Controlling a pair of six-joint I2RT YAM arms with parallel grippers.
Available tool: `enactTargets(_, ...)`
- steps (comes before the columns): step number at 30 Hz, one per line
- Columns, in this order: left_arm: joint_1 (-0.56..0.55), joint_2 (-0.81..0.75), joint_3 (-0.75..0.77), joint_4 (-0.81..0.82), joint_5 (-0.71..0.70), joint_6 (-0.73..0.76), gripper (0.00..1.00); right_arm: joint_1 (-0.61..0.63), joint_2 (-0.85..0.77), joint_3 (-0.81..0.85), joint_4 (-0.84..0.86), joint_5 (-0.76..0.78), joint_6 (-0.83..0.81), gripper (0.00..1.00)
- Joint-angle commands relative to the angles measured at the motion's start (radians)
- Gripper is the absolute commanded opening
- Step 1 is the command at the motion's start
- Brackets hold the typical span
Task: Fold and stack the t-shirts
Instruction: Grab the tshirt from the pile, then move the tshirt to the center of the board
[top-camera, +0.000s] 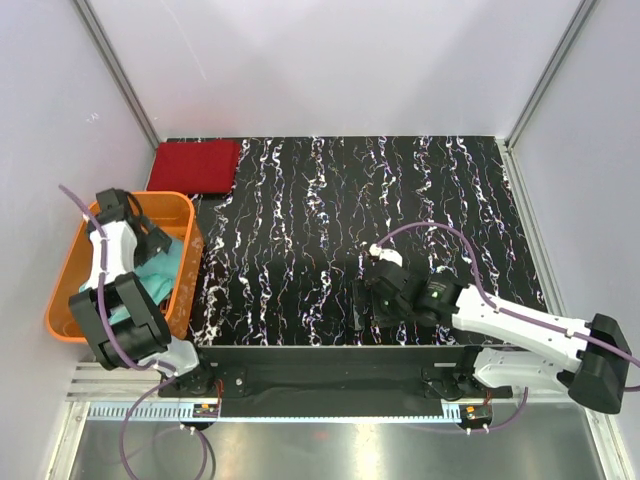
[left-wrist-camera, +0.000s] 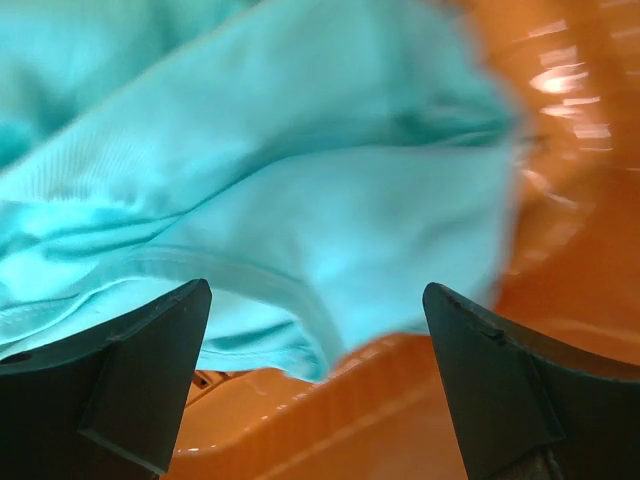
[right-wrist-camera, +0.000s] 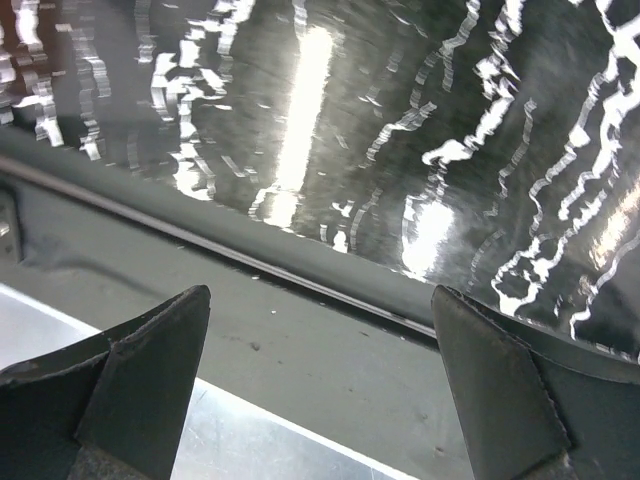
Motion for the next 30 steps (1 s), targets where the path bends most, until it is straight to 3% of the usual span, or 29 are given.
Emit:
enactTargets(1,0.053,-0.032,-0.077,0.082,-0.008,-0.067,0.95,-0.002,-0.054,-0.009,0.085,-0.059,-0.092,1.00)
enactTargets(6,0.122,-0.003,-0.128,0.153,-0.037,-0.095,0.97,-0.004,-0.077,-0.009,0.080,-0.076,-0.132,1.00)
enactTargets(8,0.150,0.052,-0.105,0.151,0.016,-0.067,0.88,-0.004,-0.103,-0.013,0.072,-0.070,-0.138,1.00)
enactTargets(10,0.181,0.073,-0.067,0.130,0.053,-0.050,0.42,-0.002,-0.120,-0.015,0.069,-0.065,-0.135,0.99)
enactTargets(11,0.184,0.063,-0.062,0.127,0.093,-0.040,0.27,-0.004,-0.137,-0.016,0.065,-0.067,-0.134,1.00)
enactTargets(12,0.182,0.046,-0.062,0.128,0.107,-0.040,0.01,-0.004,-0.143,-0.016,0.062,-0.065,-0.131,1.00)
enactTargets(16,0.169,-0.130,-0.045,0.085,0.191,-0.063,0.00,-0.004,-0.158,-0.006,0.051,-0.061,-0.115,1.00)
enactTargets(22,0.017,-0.457,0.187,0.022,0.234,-0.090,0.00,-0.005,-0.145,0.030,0.008,-0.058,-0.095,1.00)
enactTargets(25,-0.122,-0.564,0.277,0.134,0.293,-0.115,0.00,-0.004,-0.137,0.056,-0.014,-0.048,-0.077,1.00)
enactTargets(30,-0.371,-0.569,0.392,0.367,0.524,-0.147,0.00,-0.004,-0.149,0.103,-0.060,0.014,-0.026,1.00)
